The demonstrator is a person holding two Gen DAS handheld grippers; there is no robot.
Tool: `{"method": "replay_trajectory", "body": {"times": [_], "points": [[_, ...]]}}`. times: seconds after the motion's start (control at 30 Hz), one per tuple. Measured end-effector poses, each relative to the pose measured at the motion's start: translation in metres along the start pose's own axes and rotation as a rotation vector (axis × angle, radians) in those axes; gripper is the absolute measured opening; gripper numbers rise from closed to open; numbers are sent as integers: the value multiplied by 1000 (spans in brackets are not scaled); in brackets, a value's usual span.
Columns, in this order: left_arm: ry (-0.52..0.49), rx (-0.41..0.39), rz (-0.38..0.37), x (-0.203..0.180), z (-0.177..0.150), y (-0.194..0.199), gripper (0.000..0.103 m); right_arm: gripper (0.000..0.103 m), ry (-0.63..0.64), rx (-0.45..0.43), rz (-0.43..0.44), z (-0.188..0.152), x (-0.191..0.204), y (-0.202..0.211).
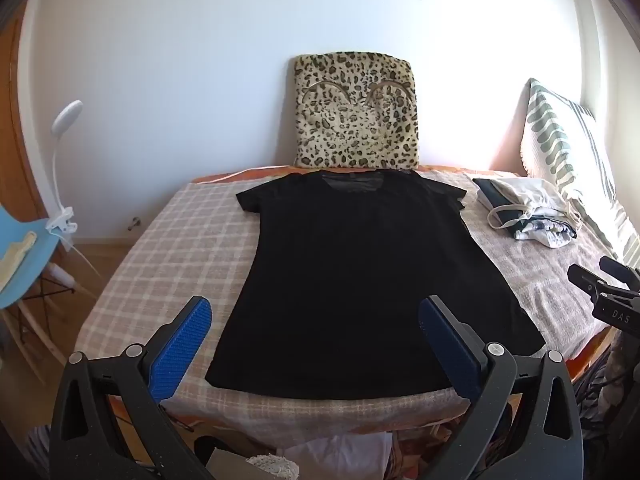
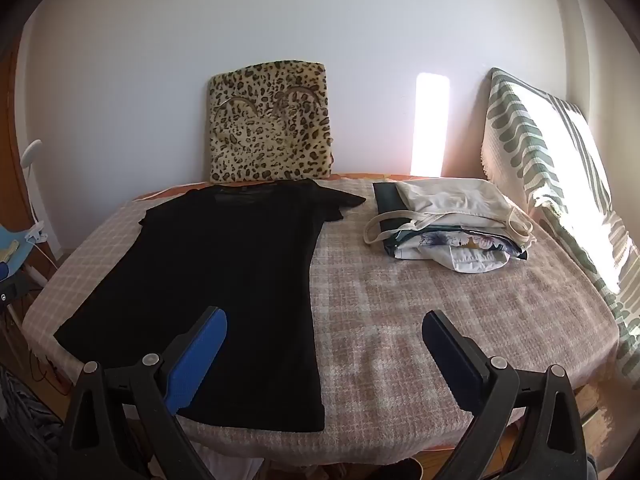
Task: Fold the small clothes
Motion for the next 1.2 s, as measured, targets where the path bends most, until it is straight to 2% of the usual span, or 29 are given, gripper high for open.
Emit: {"method": "replay_trajectory", "body": {"times": [1.2], "points": [[25,-23,19,6,8,9,103,100,5,4,2,-2,2,1]]}}
Point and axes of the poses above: each gripper's, at about its wrist camera, not at the fingertips, and y roughly against the way its jaws point, x to its left, z to its top, the point moved 7 cm from there along -y, roughly the way its jaws point, and after that the axes turned 3 degrees about -z, right-handed, at the moved point
